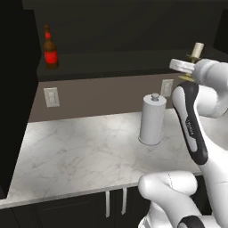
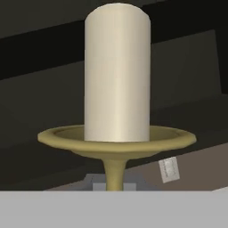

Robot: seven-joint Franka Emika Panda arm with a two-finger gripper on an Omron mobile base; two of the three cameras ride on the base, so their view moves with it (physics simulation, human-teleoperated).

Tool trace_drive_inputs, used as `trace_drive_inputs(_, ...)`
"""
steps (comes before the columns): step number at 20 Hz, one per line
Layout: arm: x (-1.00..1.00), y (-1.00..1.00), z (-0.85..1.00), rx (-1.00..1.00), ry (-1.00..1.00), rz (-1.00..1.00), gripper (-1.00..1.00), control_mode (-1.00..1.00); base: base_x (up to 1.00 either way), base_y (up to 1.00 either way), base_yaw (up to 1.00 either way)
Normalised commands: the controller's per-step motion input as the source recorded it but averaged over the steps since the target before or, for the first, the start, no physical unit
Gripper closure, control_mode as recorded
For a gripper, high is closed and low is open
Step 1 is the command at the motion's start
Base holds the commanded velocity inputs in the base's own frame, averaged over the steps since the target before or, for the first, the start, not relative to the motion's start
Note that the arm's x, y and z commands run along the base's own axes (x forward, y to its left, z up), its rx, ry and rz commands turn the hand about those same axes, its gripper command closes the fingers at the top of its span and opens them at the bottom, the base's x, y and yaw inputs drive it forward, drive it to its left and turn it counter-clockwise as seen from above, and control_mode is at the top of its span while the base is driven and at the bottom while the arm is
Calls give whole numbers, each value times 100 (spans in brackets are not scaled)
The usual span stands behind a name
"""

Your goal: Get the candle and the beer from the cabinet and move them to the dining counter.

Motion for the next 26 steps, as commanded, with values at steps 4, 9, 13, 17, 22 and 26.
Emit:
trace_drive_inputs(4, -29, 32, -10, 0, 0, 0, 100, -100, 0, 0, 0)
trace_drive_inputs(9, -14, 33, -17, 0, 4, 0, 100, -100, 0, 0, 0)
trace_drive_inputs(13, -20, 35, -17, 0, 1, 2, 100, -100, 0, 0, 0)
trace_drive_inputs(17, -23, 28, -16, 0, 1, 4, 100, -100, 0, 0, 0)
trace_drive_inputs(22, -22, 25, -17, 0, 3, 2, 100, -100, 0, 0, 0)
trace_drive_inputs(26, -14, 12, -10, 0, 0, 0, 100, -100, 0, 0, 0)
